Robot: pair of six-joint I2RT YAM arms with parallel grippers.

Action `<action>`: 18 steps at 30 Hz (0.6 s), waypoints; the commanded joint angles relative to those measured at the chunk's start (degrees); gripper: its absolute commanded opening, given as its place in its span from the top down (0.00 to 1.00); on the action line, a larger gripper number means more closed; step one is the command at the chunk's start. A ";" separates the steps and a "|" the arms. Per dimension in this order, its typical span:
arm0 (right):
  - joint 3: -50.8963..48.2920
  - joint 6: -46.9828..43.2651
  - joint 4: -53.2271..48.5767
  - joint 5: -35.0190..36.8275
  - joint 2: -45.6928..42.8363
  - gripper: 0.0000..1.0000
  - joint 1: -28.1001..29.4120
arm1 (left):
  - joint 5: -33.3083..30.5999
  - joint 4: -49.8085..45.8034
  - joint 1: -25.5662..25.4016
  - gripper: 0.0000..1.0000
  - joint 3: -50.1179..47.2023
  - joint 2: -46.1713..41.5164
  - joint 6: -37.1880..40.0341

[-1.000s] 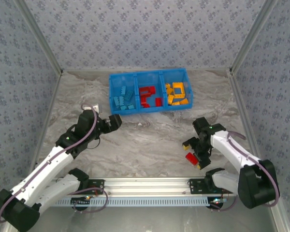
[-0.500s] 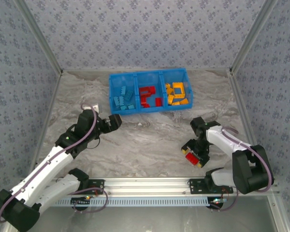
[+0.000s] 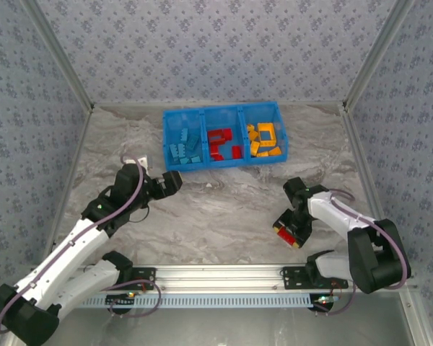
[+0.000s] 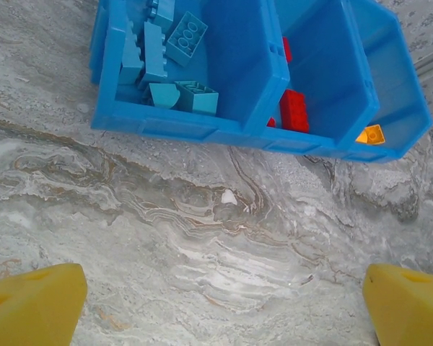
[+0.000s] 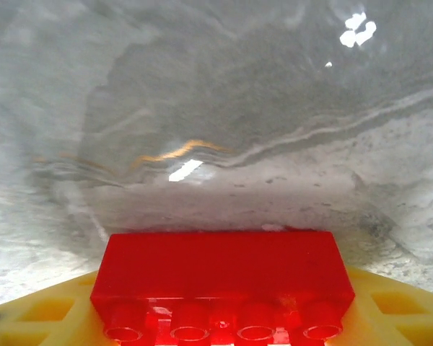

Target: Sort the legos into containers by color

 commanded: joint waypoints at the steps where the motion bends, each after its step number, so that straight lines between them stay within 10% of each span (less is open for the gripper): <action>1: 2.60 0.05 -0.68 4.78 -3.13 0.44 2.45 | 1.64 -0.23 0.28 0.02 0.81 -1.92 0.27; 18: 31.80 -8.72 7.65 9.19 11.89 0.45 14.26 | 28.65 15.98 1.78 0.03 5.08 1.40 -1.29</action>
